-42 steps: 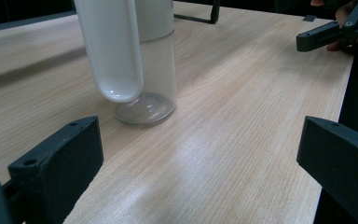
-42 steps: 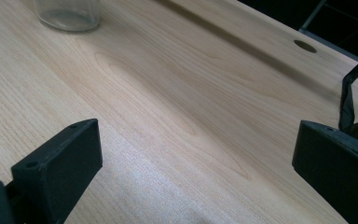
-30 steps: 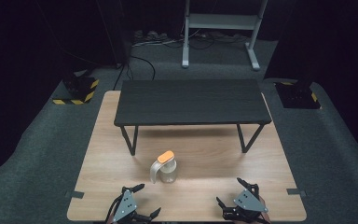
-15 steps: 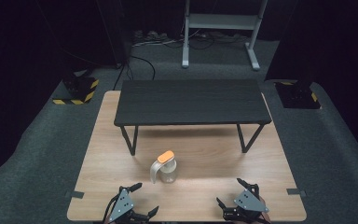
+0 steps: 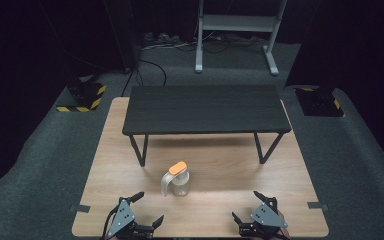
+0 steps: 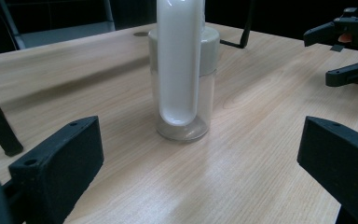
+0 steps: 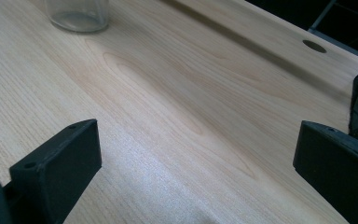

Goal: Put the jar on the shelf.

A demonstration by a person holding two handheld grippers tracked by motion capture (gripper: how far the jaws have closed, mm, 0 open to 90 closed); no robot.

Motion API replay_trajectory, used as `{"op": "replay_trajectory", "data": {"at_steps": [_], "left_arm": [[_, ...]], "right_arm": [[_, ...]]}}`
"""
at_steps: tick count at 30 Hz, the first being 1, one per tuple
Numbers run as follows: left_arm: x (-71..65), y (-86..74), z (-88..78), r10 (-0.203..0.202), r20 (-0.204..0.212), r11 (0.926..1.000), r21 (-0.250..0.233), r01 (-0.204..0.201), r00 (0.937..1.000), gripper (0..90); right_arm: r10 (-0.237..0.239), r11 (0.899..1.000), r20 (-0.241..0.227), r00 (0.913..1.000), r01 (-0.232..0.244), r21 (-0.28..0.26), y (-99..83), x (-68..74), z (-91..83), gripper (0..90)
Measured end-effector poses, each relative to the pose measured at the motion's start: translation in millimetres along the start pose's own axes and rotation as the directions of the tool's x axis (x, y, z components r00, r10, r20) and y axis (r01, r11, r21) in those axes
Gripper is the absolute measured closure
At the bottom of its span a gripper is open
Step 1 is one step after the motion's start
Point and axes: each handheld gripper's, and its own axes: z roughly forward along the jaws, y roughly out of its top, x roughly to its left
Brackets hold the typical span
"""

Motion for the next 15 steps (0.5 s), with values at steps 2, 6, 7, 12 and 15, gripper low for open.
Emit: {"op": "replay_trajectory", "data": {"at_steps": [2,6,7,12,15], "left_arm": [[-0.3,1.7,0.8,0.004,-0.002,1.0,0.0,-0.004,1.0,0.4],[-0.8,6.4,3.3,0.01,-0.014,0.9999,-0.002,-0.01,0.9999,0.4],[-1.6,7.6,4.1,0.01,-0.015,0.9999,-0.005,-0.01,0.9998,0.3],[-5.1,13.7,8.8,0.023,-0.015,0.9997,0.0,-0.023,0.9996,0.3],[-6.6,16.8,11.8,0.028,-0.015,0.9996,0.006,-0.028,0.9995,0.3]], "right_arm": [[-0.004,1.0,-0.001,1.0,0.004,0.003,0.1,0.5,0.2,0.3],[-0.006,1.0,-0.004,1.0,0.006,0.003,0.2,0.9,0.2,0.4],[-0.006,1.0,-0.004,1.0,0.006,0.003,0.1,0.7,0.1,0.4],[-0.002,1.0,-0.004,1.0,0.002,-0.001,0.0,0.3,-0.2,0.4],[-0.005,1.0,-0.003,1.0,0.005,-0.001,0.1,0.5,-0.1,0.4]]}}
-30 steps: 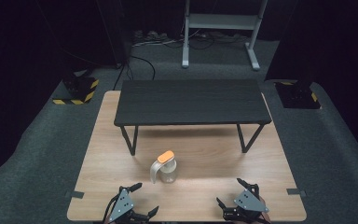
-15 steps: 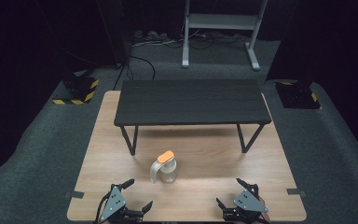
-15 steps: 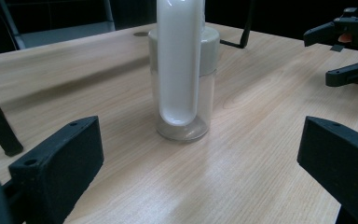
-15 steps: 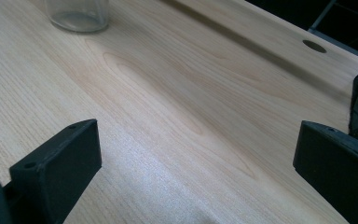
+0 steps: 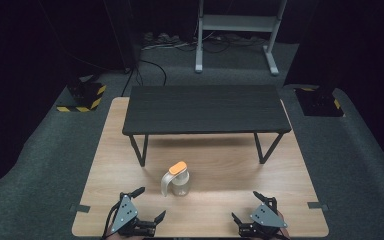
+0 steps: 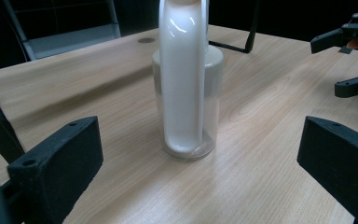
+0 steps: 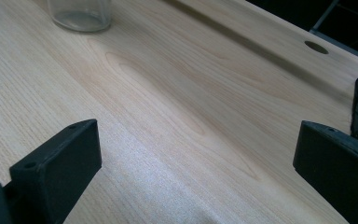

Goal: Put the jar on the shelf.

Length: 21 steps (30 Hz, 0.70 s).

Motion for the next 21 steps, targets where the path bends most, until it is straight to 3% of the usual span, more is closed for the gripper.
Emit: {"op": "replay_trajectory", "data": {"at_steps": [10,21], "left_arm": [[-5.8,12.0,10.6,0.012,0.001,0.9997,-0.023,-0.012,0.9999,0.3],[-3.8,24.2,27.2,-0.01,-0.002,0.9989,-0.046,0.01,0.9999,0.3]], "right_arm": [[0.001,1.0,-0.004,1.0,-0.001,-0.002,-0.1,0.0,-0.2,0.4],[0.0,1.0,-0.007,1.0,0.0,-0.003,-0.1,-0.1,-0.3,0.4]]}}
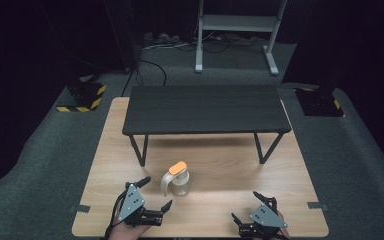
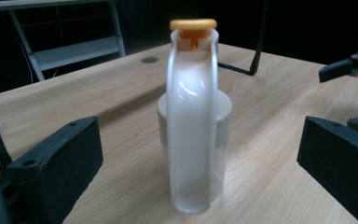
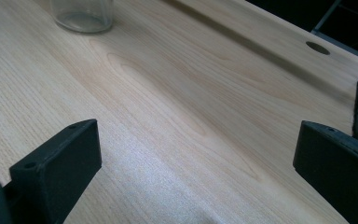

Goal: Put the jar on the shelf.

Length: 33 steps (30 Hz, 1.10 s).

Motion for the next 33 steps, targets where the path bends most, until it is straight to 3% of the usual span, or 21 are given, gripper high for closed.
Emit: {"op": "replay_trajectory", "data": {"at_steps": [13,21,33], "left_arm": [[-1.4,6.4,15.1,-0.01,0.004,0.9999,-0.003,0.01,0.9999,0.3],[-1.1,8.7,24.0,-0.037,0.009,0.9993,-0.008,0.037,0.9993,0.2],[-1.4,10.2,36.3,-0.033,0.022,0.9995,0.002,0.033,0.9992,0.3]], "right_arm": [[-0.002,1.0,-0.01,1.0,0.002,-0.002,-0.1,0.1,-0.3,0.4],[-0.003,1.0,-0.008,1.0,0.003,-0.003,-0.1,0.1,-0.2,0.4],[-0.003,1.0,-0.007,1.0,0.003,-0.005,-0.2,0.1,-0.3,0.4]]}}
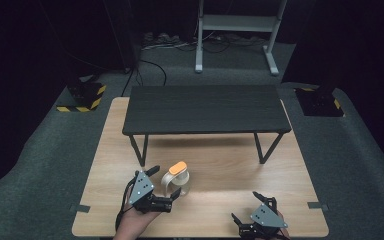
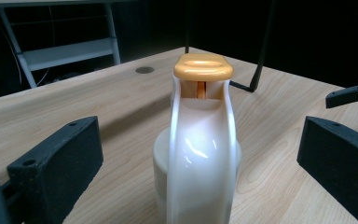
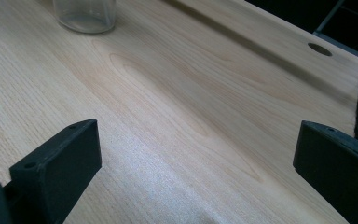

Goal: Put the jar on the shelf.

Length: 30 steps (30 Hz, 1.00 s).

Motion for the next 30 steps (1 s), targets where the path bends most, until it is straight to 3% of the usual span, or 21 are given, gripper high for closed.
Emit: {"op": "replay_trajectory", "data": {"at_steps": [10,15,30], "left_arm": [[9.2,-4.2,9.4,-0.04,-0.009,0.9991,-0.012,0.04,0.9991,3.1],[9.1,-5.1,13.2,-0.027,0.0,0.9995,-0.015,0.027,0.9996,7.3],[9.6,-7.7,21.4,-0.031,0.034,0.9994,-0.015,0.032,0.9989,28.1]], "right_arm": [[0.003,1.0,-0.003,1.0,-0.003,-0.001,-0.1,-0.2,-0.2,0.4],[-0.002,1.0,-0.004,1.0,0.002,0.0,0.0,0.0,-0.1,0.4],[-0.005,1.0,-0.006,1.0,0.005,-0.003,-0.2,-0.1,-0.3,0.4]]}}
